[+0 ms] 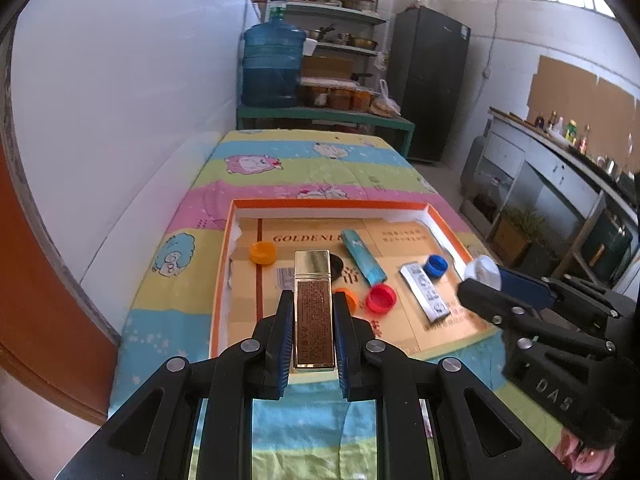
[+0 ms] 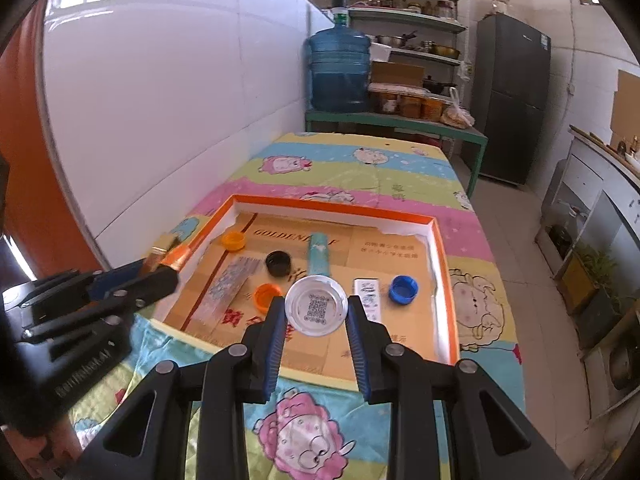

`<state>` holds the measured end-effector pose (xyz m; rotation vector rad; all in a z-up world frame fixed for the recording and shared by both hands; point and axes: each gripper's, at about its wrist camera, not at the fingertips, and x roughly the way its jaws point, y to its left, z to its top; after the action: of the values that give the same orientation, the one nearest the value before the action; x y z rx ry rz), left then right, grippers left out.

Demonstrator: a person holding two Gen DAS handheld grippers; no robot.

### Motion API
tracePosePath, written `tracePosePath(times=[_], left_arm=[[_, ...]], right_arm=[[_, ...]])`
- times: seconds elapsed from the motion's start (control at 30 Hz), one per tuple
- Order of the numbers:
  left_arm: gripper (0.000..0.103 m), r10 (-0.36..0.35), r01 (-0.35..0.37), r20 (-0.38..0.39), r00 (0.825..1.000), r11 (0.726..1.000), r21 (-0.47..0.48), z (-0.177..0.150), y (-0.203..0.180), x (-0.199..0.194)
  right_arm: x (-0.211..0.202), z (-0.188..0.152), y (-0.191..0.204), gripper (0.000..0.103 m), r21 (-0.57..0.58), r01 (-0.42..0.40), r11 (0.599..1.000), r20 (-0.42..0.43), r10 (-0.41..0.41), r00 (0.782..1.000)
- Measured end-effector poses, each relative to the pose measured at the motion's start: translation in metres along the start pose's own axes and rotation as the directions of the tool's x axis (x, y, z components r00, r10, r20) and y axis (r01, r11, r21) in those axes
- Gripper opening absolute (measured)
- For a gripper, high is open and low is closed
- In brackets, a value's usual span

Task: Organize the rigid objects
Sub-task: 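Carry the gold box with the left tool while the right tool carries the white cap over the tray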

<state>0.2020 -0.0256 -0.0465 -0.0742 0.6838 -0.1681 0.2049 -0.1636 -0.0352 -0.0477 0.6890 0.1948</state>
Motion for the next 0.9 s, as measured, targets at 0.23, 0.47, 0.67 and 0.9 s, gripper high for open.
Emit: tracePosePath(times=[0.23, 0.47, 0.67, 0.9], left_arm=[[0.018, -0.034, 0.034, -0.005, 0.999, 0.999, -0.038, 0.005, 0.009, 0.012], [0.018, -0.014, 0.013, -0.017, 1.000, 0.997, -0.072, 0.012, 0.025, 0.033], [0.018, 0.020, -0.024, -0.056, 0.998, 0.997, -0.076, 0.014, 0.041, 0.053], [0.018, 0.037, -0.041, -0.086, 0.996, 0.998, -0.045, 0.014, 0.042, 0.071]], right_arm=[[0.016, 0.001, -0.016, 0.030, 0.039, 0.000, 0.999, -0.026, 0.001, 1.000], [0.040, -0.004, -0.016, 0.030, 0.039, -0.016, 0.999, -0.069, 0.019, 0.997], [0.058, -0.007, -0.014, 0.030, 0.029, -0.028, 0.999, -0.095, 0.030, 0.995], [0.075, -0.007, -0.015, 0.030, 0.034, -0.034, 0.999, -0.112, 0.038, 0.993]])
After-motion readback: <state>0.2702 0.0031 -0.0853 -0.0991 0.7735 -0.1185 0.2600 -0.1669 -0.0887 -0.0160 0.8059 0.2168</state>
